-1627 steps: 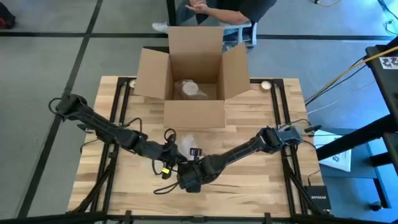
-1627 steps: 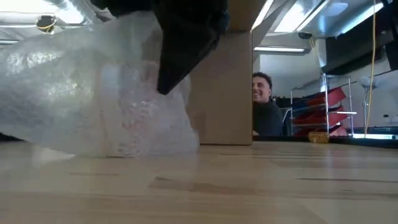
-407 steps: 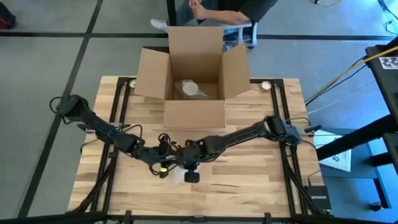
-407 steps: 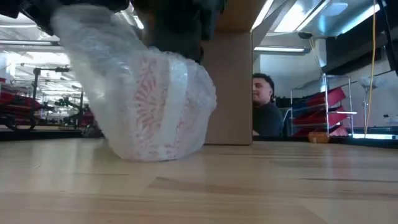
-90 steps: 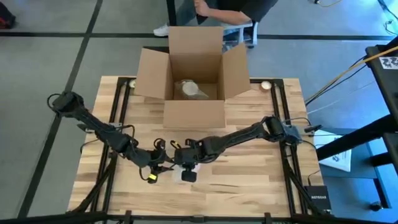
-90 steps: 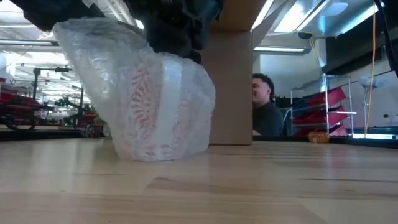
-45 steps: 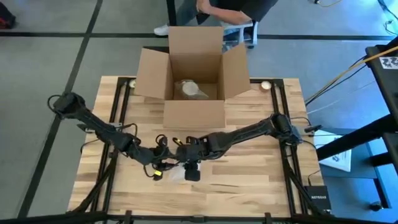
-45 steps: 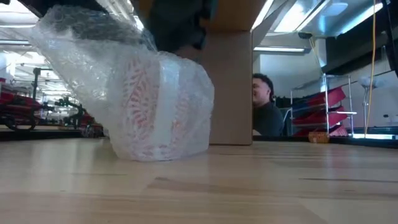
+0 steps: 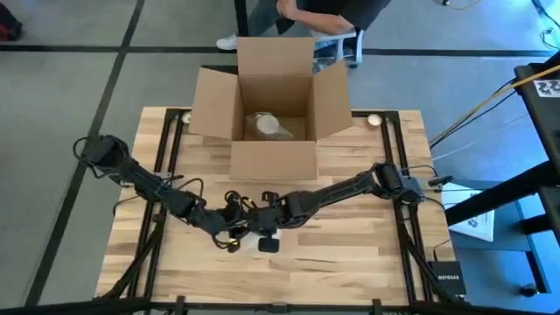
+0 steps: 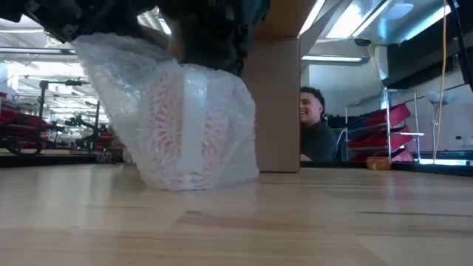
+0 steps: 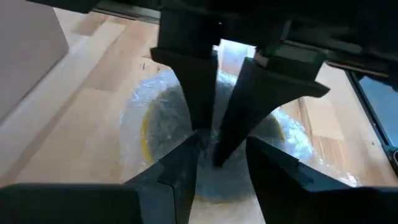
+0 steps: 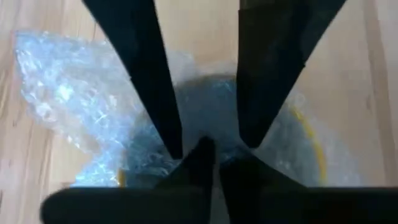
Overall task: Wrap mug
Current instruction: Wrap the yellow mug with the bubble wrap
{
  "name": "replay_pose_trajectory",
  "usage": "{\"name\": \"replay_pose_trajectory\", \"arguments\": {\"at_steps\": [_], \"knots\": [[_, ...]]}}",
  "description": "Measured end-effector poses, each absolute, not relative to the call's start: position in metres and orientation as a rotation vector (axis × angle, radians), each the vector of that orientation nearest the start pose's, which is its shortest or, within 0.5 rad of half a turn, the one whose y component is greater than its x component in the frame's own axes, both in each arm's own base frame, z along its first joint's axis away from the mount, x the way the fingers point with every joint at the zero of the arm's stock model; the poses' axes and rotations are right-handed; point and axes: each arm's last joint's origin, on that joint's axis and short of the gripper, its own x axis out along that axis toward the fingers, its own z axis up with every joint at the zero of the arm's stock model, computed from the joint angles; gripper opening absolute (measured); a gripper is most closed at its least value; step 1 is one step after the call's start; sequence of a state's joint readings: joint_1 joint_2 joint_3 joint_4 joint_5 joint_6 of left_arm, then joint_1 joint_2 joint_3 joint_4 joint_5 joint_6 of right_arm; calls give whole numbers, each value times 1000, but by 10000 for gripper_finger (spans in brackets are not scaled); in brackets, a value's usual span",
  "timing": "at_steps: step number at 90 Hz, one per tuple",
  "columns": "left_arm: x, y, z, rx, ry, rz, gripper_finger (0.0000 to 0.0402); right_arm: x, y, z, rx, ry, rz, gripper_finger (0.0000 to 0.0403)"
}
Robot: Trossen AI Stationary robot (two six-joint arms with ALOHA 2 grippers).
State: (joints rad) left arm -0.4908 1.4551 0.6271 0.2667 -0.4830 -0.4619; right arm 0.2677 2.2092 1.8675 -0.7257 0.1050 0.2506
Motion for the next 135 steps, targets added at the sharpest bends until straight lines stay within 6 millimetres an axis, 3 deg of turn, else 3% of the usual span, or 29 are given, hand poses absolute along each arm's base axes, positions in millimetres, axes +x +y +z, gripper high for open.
{"name": "replay_pose_trajectory", "arguments": {"at_steps": [9, 30, 47, 62, 68, 83, 106, 117, 135], "knots": [[252, -119, 176, -190, 483, 106, 123, 455, 122, 211, 32, 1065, 22, 12], [251, -121, 176, -174, 484, 99, 123, 445, 120, 246, 56, 1009, 62, 4], [251, -121, 176, -159, 484, 90, 123, 451, 119, 236, 51, 1009, 94, 1], [250, -122, 175, -115, 489, 73, 123, 463, 123, 198, 30, 1059, 99, 0], [250, -123, 175, -115, 487, 69, 123, 464, 124, 193, 31, 1075, 95, 0], [250, -123, 175, -111, 488, 66, 123, 459, 125, 203, 45, 1078, 91, 0], [250, -123, 175, -107, 488, 66, 123, 436, 116, 249, 36, 1069, 65, 0], [250, -123, 175, -105, 491, 67, 123, 437, 110, 248, 24, 1072, 26, 0], [250, -123, 175, -105, 489, 67, 123, 451, 110, 213, -8, 1112, -33, 0]]}}
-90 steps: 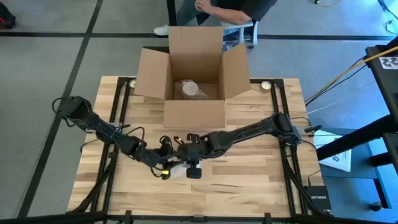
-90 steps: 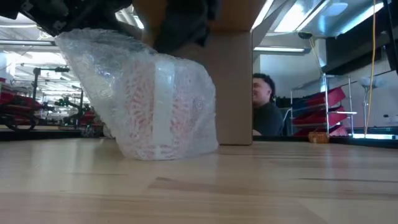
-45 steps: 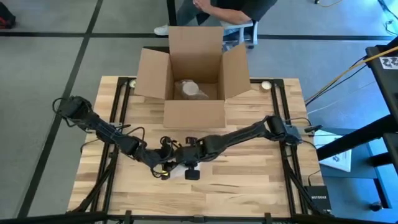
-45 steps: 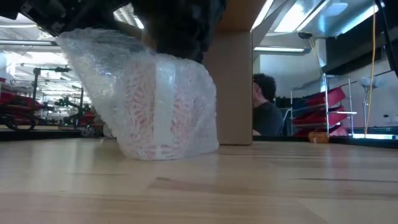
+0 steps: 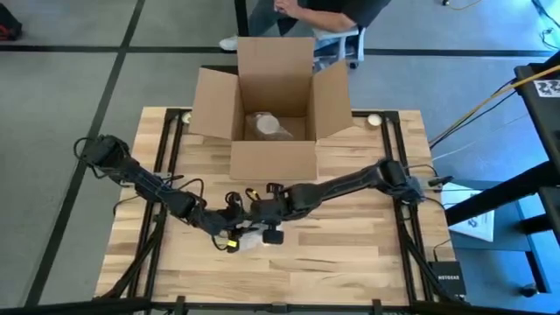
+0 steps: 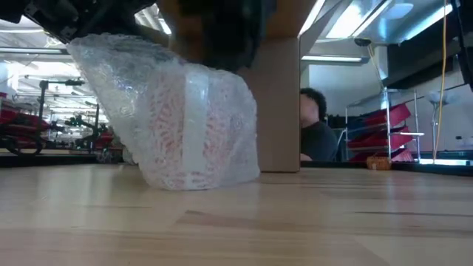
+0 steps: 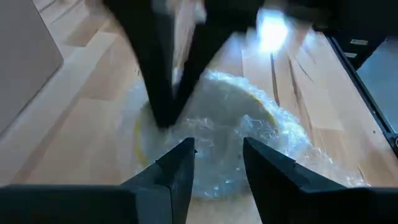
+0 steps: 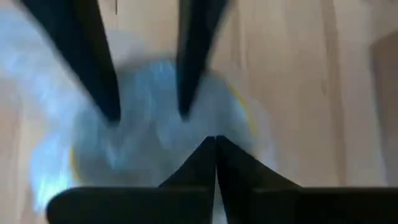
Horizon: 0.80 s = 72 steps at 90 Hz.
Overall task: Wrap mug
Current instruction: Wrap the yellow mug with the bubble wrap
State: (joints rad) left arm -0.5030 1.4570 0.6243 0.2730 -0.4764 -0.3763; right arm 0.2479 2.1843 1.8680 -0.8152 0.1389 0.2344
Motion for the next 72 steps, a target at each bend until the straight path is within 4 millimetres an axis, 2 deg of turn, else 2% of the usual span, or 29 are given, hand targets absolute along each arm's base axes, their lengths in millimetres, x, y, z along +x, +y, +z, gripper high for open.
{"name": "replay_pose_trajectory", "arguments": {"at_steps": [13, 19, 27, 44, 52, 61, 72], "knots": [[250, -123, 175, -107, 488, 66, 123, 457, 113, 199, -1, 1127, -11, 0], [251, -123, 175, -104, 488, 66, 123, 457, 114, 199, -2, 1128, -8, 0], [250, -123, 175, -96, 489, 65, 123, 452, 113, 208, 1, 1126, -6, 0], [250, -122, 175, -95, 491, 67, 123, 437, 109, 250, 35, 1069, 14, 0], [250, -122, 175, -97, 491, 67, 123, 433, 110, 259, 67, 1061, 54, 0], [250, -122, 175, -98, 491, 67, 123, 432, 113, 258, 99, 1075, 95, 0], [250, -123, 175, -99, 490, 67, 123, 435, 115, 243, 102, 1132, 103, 0]]}}
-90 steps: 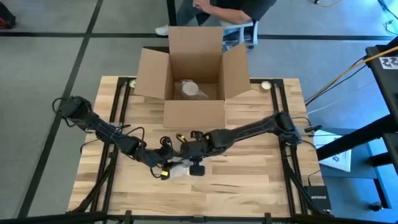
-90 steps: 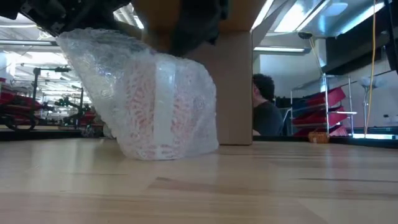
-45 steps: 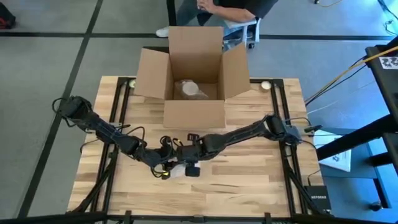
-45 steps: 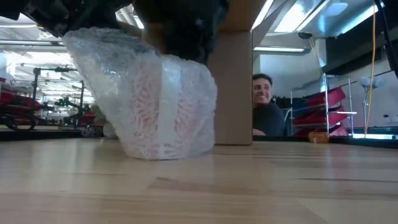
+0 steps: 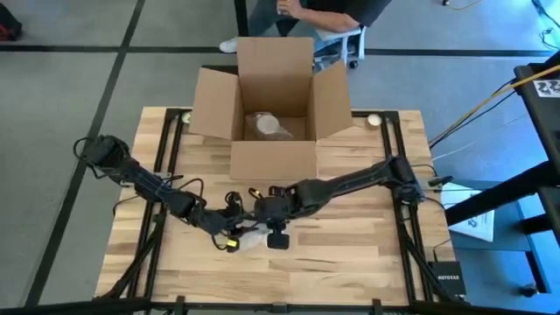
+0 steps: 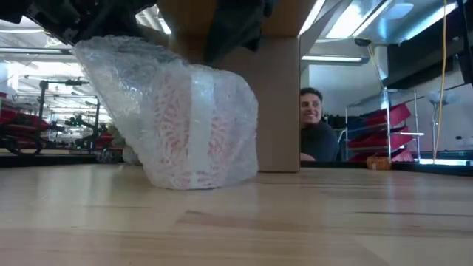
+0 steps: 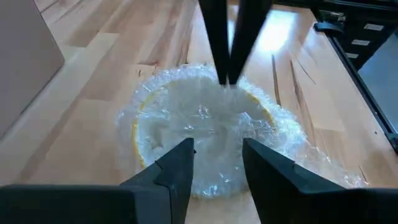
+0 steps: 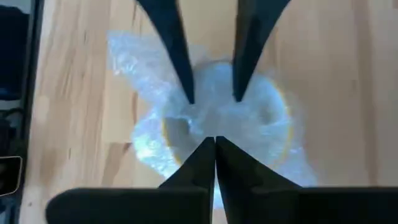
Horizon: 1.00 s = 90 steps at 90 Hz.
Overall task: Wrap mug
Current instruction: Wrap the yellow mug with the bubble wrap
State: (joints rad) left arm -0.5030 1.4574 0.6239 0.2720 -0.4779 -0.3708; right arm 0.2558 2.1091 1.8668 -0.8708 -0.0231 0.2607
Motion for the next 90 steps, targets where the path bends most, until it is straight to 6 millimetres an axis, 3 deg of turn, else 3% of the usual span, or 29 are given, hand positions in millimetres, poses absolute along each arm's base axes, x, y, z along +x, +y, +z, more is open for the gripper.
{"name": "replay_pose_trajectory", "arguments": {"at_steps": [11, 35, 50, 71, 90], "knots": [[250, -123, 175, -105, 489, 64, 123, 443, 116, 218, 92, 1180, 89, 0], [250, -123, 175, -97, 489, 63, 123, 454, 117, 196, 47, 1169, 55, 0], [251, -123, 175, -97, 489, 63, 123, 450, 116, 208, 35, 1148, 59, 0], [250, -122, 175, -95, 491, 67, 123, 434, 112, 258, 66, 1053, 68, 0], [250, -122, 175, -96, 490, 67, 123, 446, 114, 248, 53, 993, 63, 0]]}}
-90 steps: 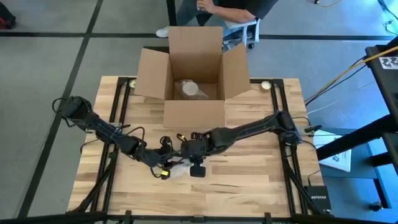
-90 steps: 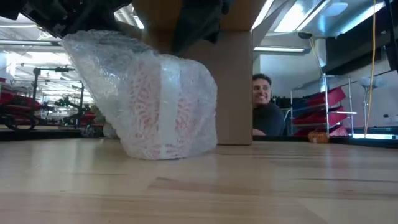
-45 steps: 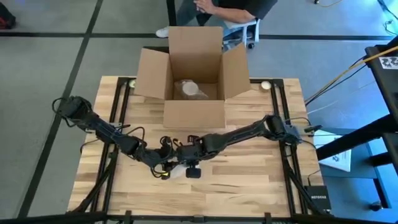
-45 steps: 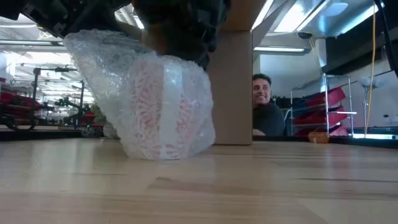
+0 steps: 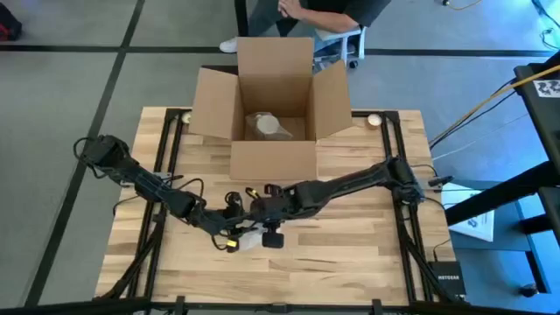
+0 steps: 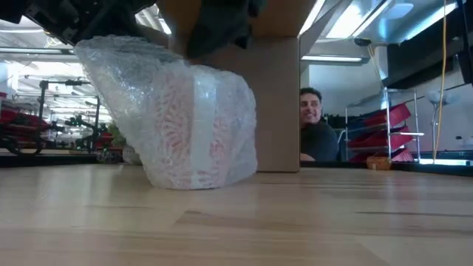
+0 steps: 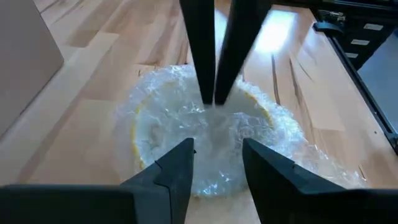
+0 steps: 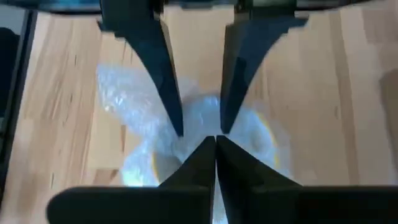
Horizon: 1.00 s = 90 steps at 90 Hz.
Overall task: Wrap mug
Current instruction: Wrap the yellow mug with the bubble wrap
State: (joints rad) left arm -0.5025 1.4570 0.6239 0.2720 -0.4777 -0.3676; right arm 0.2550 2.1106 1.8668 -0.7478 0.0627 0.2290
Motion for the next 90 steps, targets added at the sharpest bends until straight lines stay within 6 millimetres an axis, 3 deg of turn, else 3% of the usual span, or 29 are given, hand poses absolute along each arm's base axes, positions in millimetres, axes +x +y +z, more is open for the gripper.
{"name": "replay_pose_trajectory", "arguments": {"at_steps": [22, 42, 61, 80, 90], "knots": [[251, -122, 175, -98, 488, 64, 123, 459, 118, 197, 35, 1110, 54, 0], [251, -122, 175, -105, 489, 66, 123, 464, 119, 181, 31, 1133, 50, 0], [251, -122, 175, -98, 489, 65, 123, 456, 117, 202, 35, 1120, 54, 0], [250, -122, 175, -98, 490, 68, 123, 441, 114, 244, 54, 1063, 64, 0], [250, -122, 175, -99, 490, 68, 123, 441, 117, 247, 72, 1052, 97, 0]]}}
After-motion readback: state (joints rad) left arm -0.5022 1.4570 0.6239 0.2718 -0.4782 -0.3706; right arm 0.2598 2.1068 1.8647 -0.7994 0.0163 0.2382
